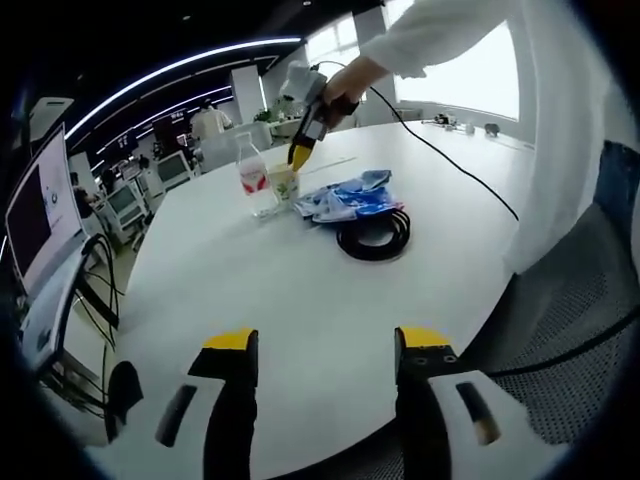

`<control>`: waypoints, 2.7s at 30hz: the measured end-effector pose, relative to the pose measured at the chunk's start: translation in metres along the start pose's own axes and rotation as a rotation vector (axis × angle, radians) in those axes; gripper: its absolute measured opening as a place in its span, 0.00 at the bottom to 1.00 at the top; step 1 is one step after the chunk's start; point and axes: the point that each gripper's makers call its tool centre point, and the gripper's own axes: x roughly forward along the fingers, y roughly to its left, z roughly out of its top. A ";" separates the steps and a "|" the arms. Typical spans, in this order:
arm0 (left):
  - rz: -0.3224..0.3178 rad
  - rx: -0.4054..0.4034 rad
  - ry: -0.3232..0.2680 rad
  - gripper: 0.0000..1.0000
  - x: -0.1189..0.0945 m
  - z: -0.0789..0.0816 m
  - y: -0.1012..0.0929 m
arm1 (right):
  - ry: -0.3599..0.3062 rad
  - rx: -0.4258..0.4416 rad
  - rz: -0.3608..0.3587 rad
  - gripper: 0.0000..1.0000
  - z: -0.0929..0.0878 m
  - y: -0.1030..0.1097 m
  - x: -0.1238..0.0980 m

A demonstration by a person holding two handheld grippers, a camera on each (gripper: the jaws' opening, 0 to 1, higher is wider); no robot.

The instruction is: Arrange the tabletop items into an orderly group along one side of the table until the central work area is clear of visible clutter.

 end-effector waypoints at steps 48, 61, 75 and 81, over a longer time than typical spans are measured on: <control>-0.053 0.041 -0.051 0.54 -0.006 0.014 -0.013 | -0.253 0.460 -0.200 0.55 -0.082 0.093 -0.123; -0.108 0.036 -0.061 0.55 -0.006 0.015 -0.024 | -0.333 0.603 -0.277 0.54 -0.108 0.137 -0.144; -0.186 0.003 -0.070 0.54 -0.006 0.016 -0.037 | -0.337 0.688 -0.342 0.54 -0.133 0.163 -0.152; -0.203 -0.005 -0.093 0.54 -0.010 0.021 -0.040 | -0.344 0.701 -0.348 0.53 -0.138 0.170 -0.150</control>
